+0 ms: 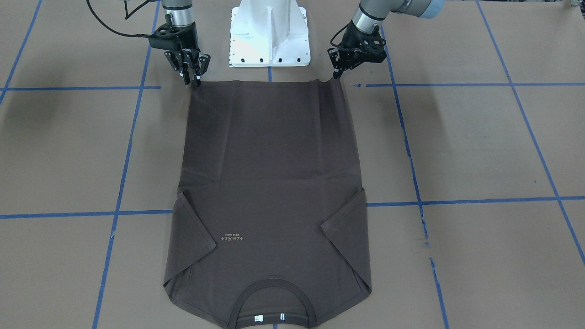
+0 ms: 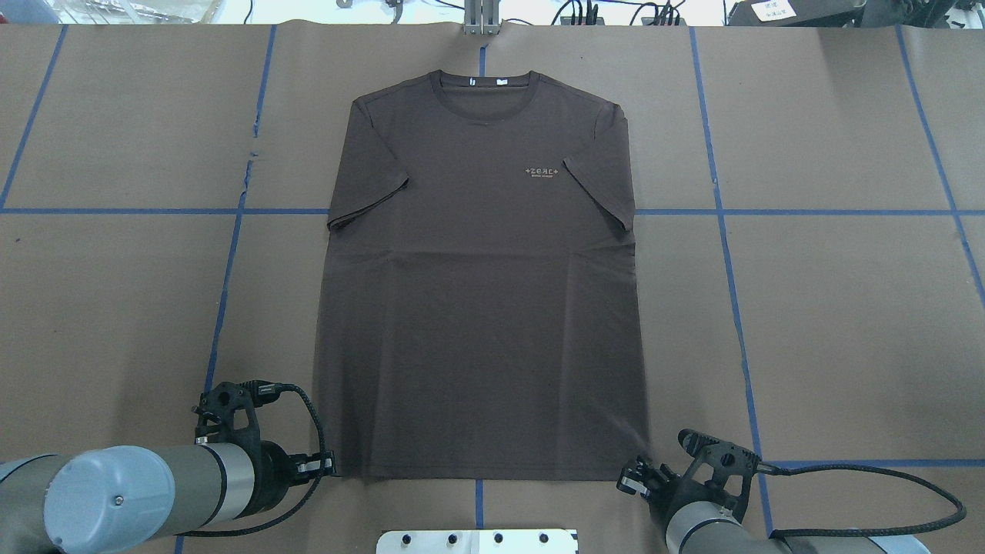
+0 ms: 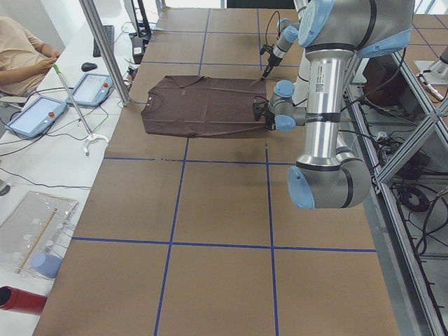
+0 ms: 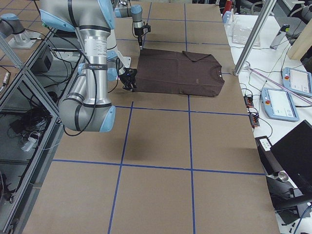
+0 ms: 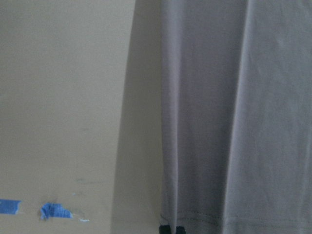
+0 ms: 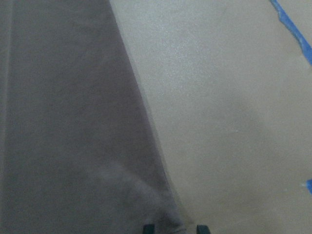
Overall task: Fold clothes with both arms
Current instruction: 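Grasp both hem corners with the left and right grippers, then lift the hem with both grippers and fold it toward the collar, then release the hem with both grippers and lower the left gripper to the folded edge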
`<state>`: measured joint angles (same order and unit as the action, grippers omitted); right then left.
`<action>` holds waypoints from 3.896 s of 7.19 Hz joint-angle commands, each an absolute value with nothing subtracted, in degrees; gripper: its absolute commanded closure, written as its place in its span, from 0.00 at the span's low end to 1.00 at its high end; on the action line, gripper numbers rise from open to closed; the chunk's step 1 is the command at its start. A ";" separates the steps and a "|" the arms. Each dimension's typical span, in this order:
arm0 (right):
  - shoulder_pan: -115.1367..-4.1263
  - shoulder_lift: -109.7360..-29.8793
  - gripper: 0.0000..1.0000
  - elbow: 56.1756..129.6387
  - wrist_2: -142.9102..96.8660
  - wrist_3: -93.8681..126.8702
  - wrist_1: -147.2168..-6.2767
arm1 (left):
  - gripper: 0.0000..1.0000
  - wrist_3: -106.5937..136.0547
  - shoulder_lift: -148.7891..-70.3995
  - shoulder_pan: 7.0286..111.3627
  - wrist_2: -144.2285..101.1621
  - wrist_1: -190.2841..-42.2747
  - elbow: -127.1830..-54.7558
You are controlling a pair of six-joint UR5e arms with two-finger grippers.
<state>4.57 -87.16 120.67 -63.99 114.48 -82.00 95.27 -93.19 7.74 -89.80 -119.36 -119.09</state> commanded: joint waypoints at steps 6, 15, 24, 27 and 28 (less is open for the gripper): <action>3.87 -87.79 1.00 125.73 -63.89 114.52 -82.70 | 1.00 95.27 -93.16 7.73 -89.91 -116.14 -123.01; -21.18 -69.48 1.00 140.14 -85.46 99.80 -111.89 | 1.00 74.76 -112.40 29.82 -99.93 -74.62 -137.32; -40.16 -55.48 1.00 93.30 -90.70 89.12 -82.83 | 1.00 67.50 -119.70 41.40 -99.94 -99.02 -100.66; -40.08 -52.47 1.00 82.54 -90.44 89.12 -75.06 | 1.00 67.33 -121.89 41.22 -99.50 -106.32 -88.90; -39.99 -52.47 1.00 81.92 -90.44 89.03 -75.06 | 1.00 67.32 -122.69 41.13 -98.62 -108.96 -84.77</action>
